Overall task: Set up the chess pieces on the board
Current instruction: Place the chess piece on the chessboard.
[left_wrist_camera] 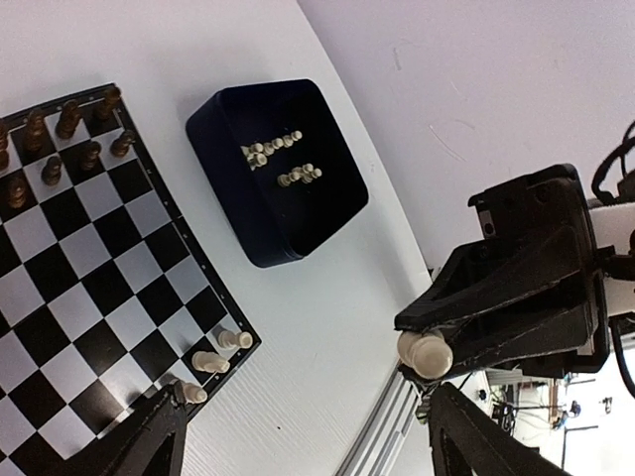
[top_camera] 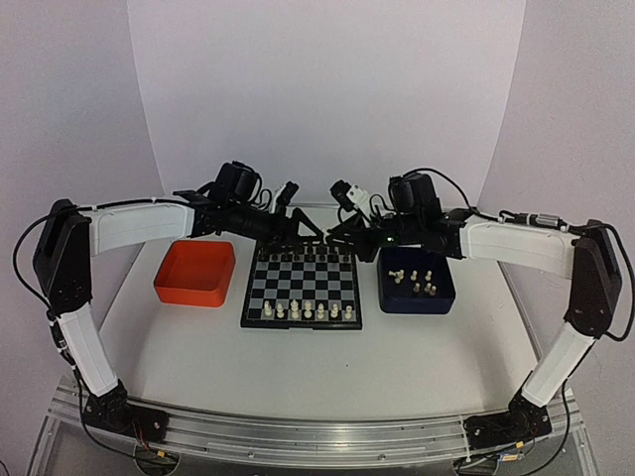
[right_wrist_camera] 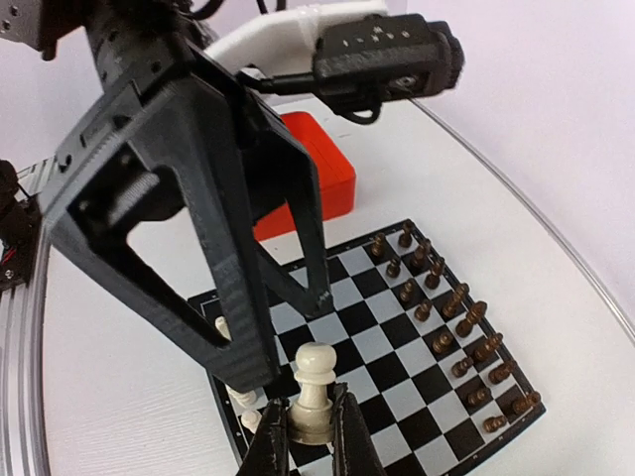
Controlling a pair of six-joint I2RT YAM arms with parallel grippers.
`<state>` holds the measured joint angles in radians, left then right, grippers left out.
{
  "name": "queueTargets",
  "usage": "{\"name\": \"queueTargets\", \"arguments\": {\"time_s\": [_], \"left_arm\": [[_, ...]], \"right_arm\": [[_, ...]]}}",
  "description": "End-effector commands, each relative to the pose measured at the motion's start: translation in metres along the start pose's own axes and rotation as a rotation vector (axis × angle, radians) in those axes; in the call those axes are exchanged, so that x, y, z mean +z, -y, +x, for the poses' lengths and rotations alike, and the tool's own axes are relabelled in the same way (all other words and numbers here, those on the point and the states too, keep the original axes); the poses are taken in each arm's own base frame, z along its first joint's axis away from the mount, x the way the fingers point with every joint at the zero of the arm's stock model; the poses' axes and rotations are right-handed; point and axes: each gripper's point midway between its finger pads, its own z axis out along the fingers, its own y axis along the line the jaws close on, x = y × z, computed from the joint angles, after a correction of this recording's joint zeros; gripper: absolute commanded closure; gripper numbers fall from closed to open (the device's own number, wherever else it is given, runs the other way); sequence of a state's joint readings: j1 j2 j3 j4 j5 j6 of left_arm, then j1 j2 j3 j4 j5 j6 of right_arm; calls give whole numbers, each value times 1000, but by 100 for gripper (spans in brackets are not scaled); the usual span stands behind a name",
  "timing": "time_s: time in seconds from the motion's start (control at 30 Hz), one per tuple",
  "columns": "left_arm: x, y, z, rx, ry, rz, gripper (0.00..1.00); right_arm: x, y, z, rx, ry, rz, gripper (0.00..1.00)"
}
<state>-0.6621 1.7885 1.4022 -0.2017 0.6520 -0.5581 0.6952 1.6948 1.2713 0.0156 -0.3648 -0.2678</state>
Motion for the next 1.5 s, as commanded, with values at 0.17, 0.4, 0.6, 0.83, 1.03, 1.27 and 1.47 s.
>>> {"name": "queueTargets", "arguments": {"time_s": [0.17, 0.4, 0.6, 0.83, 1.03, 1.27, 1.47], "left_arm": [[-11, 52, -17, 120, 8, 208, 41], [-6, 49, -15, 108, -18, 205, 61], [-4, 50, -13, 108, -27, 224, 81], [-10, 49, -16, 123, 0, 191, 100], [-32, -10, -27, 88, 119, -220, 100], [-81, -90, 14, -45, 111, -682, 100], [-88, -117, 52, -139, 33, -779, 100]], "right_arm": [[0, -22, -11, -41, 66, -128, 100], [-1, -25, -16, -47, 91, -145, 100], [1, -27, -13, -48, 88, -159, 100], [6, -14, -11, -38, 73, -95, 73], [4, 7, 12, 26, 8, 46, 27], [-11, 47, 53, 80, -106, 326, 14], [-22, 68, 65, 131, -135, 475, 7]]}}
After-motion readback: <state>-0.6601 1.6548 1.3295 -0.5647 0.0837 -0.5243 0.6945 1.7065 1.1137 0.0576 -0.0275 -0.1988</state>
